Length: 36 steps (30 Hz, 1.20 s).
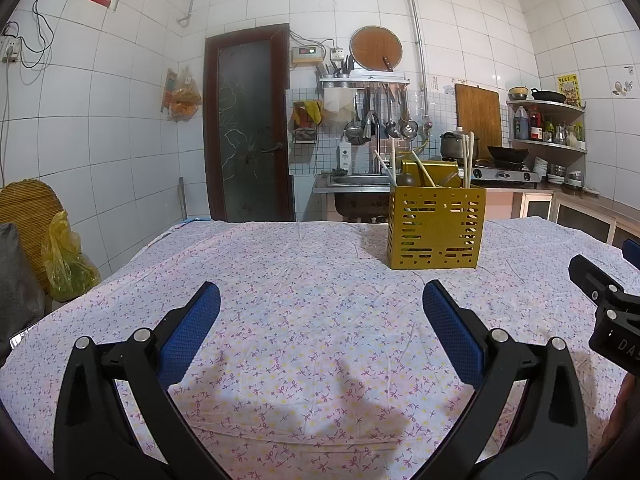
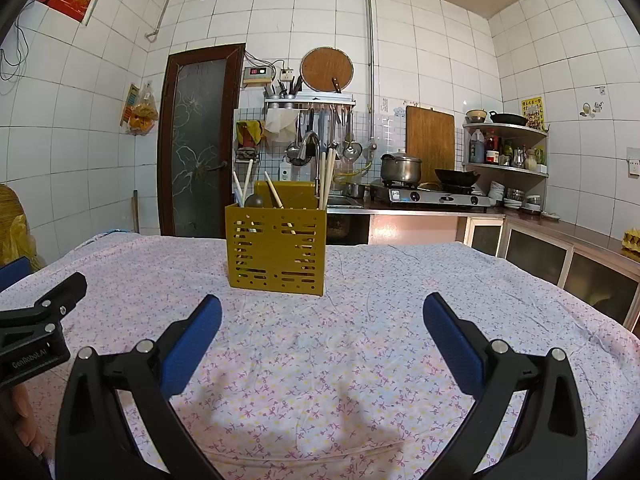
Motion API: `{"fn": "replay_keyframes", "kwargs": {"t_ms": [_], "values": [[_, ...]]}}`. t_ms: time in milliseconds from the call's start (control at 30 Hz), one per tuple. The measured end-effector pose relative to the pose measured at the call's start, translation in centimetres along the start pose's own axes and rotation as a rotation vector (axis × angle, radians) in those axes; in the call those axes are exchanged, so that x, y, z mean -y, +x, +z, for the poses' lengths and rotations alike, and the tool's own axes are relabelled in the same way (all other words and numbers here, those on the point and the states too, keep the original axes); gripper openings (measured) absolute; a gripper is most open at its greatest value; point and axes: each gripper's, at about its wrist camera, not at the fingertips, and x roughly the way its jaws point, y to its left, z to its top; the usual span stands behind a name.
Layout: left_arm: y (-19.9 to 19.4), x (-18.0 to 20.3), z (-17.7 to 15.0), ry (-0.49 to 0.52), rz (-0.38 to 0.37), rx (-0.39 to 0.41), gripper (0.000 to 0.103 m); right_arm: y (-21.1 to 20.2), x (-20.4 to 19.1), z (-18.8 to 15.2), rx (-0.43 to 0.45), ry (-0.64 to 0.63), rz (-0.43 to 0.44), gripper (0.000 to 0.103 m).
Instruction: Organize utensils
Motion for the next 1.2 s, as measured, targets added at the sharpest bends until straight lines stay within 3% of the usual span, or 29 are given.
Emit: {"fn": "replay_keyframes", "kwargs": {"t_ms": [1200], "values": [[-0.14, -0.08, -0.13, 0.001, 0.0, 0.002, 0.098, -0.08, 0.32, 0.08, 0.0, -0.001, -0.004, 0.098]]}}
